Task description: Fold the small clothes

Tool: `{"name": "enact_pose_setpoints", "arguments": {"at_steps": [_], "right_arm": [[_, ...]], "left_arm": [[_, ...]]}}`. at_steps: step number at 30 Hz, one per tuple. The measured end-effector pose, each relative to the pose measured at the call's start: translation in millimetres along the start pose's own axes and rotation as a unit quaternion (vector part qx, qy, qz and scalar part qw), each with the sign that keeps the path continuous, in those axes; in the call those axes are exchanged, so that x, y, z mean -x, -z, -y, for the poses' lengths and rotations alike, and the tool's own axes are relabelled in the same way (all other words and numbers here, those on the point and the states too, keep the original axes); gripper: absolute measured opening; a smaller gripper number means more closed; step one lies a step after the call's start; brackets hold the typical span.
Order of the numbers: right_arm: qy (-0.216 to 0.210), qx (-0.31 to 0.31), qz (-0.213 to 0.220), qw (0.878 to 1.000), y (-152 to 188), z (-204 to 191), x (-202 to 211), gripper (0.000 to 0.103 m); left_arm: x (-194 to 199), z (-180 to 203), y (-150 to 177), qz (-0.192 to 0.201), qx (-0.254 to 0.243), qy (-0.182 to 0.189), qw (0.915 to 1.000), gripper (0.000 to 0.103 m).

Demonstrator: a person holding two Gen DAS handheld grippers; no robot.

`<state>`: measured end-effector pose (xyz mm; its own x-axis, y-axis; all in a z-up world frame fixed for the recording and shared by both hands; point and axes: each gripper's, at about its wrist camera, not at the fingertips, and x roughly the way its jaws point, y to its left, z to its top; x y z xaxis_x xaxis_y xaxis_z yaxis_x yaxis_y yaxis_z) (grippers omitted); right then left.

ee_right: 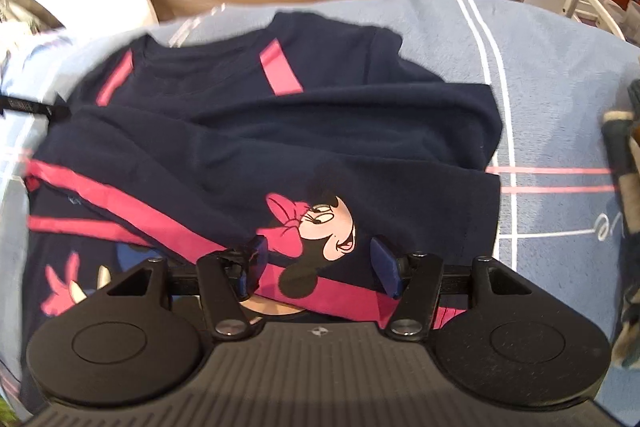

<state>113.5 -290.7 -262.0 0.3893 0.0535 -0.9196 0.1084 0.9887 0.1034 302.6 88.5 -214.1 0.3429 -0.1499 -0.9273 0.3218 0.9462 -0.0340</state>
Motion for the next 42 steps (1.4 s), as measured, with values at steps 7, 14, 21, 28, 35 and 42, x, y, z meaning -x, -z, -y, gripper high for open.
{"name": "enact_pose_setpoints", "arguments": {"at_steps": [7,14,21,28,35,42], "right_arm": [[0.023,0.045,0.004,0.999,-4,-13,-10,0.103],[0.054,0.075,0.056,0.994,11,-19,19,0.103],[0.065,0.104,0.038,0.992,25,-11,3,0.103],[0.011,0.073,0.081,0.994,34,-10,54,0.103],[-0.067,0.039,0.039,0.996,118,1,107,0.103],[-0.061,0.038,-0.010,0.997,191,-7,116,0.103]], "left_arm": [[32,-10,16,0.030,-0.013,-0.058,0.9978,0.065],[56,45,60,0.043,-0.056,-0.001,0.9975,0.065],[13,78,90,-0.007,-0.069,-0.015,0.9975,0.068],[52,71,104,0.003,-0.050,0.024,0.9985,0.078],[124,76,220,0.005,-0.022,0.071,0.9972,0.088],[142,92,326,-0.036,-0.014,0.067,0.9970,0.088]]}}
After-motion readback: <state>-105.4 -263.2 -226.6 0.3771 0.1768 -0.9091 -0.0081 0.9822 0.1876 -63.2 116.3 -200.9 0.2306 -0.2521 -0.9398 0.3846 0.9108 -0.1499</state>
